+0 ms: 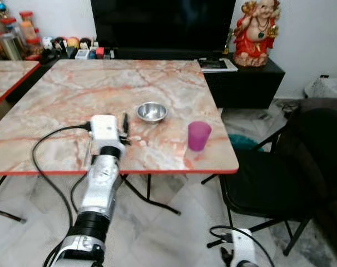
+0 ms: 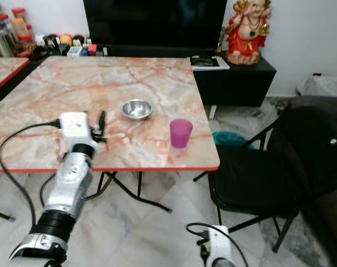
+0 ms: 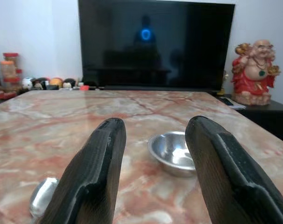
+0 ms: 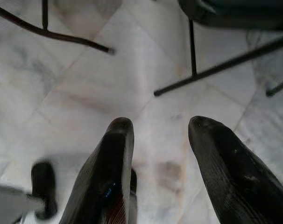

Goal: Setting the table

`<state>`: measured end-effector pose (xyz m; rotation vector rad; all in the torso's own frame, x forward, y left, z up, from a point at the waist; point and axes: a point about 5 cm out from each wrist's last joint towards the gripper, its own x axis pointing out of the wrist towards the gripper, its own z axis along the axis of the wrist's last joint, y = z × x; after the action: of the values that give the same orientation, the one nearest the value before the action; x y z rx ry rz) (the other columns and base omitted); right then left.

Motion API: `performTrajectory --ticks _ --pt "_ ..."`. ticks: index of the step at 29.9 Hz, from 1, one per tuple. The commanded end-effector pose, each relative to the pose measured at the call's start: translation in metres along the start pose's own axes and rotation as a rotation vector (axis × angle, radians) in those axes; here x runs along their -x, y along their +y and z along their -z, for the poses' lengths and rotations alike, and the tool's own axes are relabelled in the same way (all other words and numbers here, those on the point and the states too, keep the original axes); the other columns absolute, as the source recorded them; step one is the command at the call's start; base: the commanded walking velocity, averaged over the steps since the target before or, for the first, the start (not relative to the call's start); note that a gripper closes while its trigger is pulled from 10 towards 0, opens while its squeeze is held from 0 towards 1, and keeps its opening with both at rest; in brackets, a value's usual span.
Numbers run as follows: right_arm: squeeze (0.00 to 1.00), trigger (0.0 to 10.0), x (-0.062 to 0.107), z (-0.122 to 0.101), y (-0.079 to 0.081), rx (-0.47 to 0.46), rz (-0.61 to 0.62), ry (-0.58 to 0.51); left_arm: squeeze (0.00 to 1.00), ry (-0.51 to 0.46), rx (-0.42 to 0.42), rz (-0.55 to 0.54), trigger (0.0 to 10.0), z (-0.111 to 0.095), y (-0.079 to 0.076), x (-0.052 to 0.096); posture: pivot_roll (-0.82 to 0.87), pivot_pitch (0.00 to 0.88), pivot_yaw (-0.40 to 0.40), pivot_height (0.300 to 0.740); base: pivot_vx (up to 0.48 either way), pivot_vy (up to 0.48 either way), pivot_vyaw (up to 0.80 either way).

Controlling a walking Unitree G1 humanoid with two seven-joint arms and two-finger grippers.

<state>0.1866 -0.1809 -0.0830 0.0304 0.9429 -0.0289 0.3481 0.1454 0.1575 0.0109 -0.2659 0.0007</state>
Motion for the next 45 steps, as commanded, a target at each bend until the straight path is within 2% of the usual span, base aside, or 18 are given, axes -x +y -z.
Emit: performTrajectory --ticks 1,37,45 --pt "0.0 10.0 -0.002 -0.006 0.011 -0.01 -0.028 -0.021 0.0 -0.002 -0.01 -0.014 10.0 -0.003 0.008 -0.003 0.01 0.0 -0.063 0.74 0.368 0.0 0.0" --pt "0.0 10.0 -0.002 -0.004 0.015 0.007 -0.048 -0.011 0.0 -0.005 0.004 0.061 10.0 -0.004 -0.007 -0.005 0.0 0.0 -0.046 0.74 0.365 0.0 0.0" --pt "0.0 10.0 -0.002 -0.006 0.015 -0.005 -0.046 -0.016 0.0 -0.01 0.015 0.078 10.0 -0.006 -0.01 -0.007 0.0 0.0 -0.046 0.74 0.0 0.0 0.0"
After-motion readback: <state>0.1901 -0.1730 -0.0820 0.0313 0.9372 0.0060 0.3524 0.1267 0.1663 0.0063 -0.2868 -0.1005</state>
